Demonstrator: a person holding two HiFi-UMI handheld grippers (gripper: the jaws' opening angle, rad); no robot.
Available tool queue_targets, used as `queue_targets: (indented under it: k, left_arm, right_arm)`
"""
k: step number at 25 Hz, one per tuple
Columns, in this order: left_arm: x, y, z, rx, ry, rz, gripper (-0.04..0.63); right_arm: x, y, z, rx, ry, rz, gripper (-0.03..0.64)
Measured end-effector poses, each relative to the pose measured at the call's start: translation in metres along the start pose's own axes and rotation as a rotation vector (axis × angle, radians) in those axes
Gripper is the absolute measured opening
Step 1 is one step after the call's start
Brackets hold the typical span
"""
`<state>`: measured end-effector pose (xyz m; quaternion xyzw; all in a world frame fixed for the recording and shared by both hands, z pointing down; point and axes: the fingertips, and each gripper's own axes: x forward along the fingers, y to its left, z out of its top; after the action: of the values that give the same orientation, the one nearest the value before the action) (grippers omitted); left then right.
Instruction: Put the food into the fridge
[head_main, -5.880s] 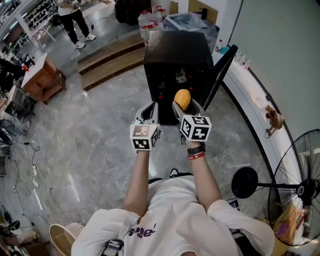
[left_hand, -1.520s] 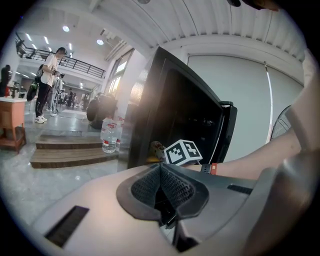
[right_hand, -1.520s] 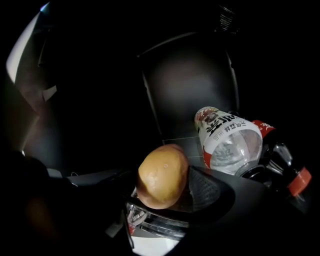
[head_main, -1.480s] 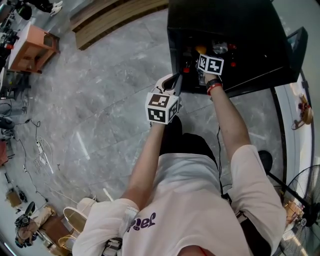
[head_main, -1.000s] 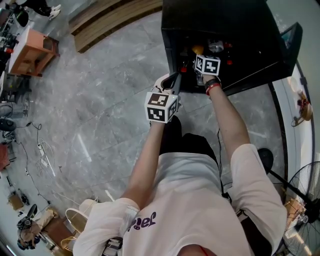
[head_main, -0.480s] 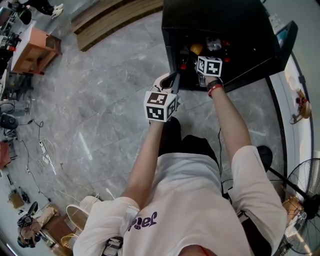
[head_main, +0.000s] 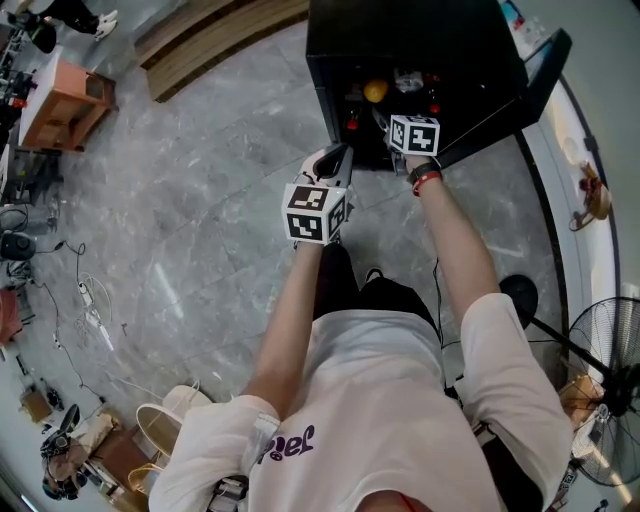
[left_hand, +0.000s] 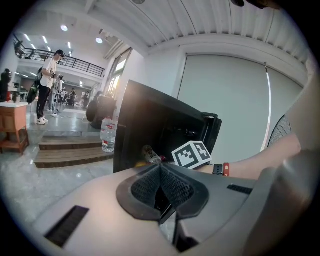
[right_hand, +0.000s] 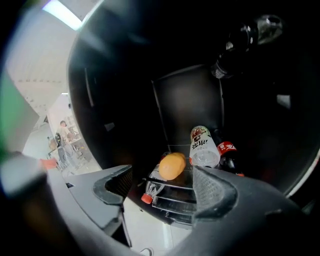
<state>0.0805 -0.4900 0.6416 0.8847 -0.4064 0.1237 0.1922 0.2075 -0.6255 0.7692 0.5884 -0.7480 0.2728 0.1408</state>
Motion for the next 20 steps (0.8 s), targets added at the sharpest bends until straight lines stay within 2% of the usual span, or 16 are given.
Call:
queue_targets:
  k: [12, 20]
  left_arm:
    - [-0.023, -0.034, 0.000, -0.029, -0.008, 0.005, 0.018]
    - [-0.053, -0.059, -0.007, 0.005, -0.003, 0.015, 0.018]
  right_arm:
    - [-0.064, 0.005, -0.001, -0.038, 0.030, 0.007, 0.313]
    - [-0.117, 0.018, -0.012, -0.081, 0.031, 0.035, 0.250]
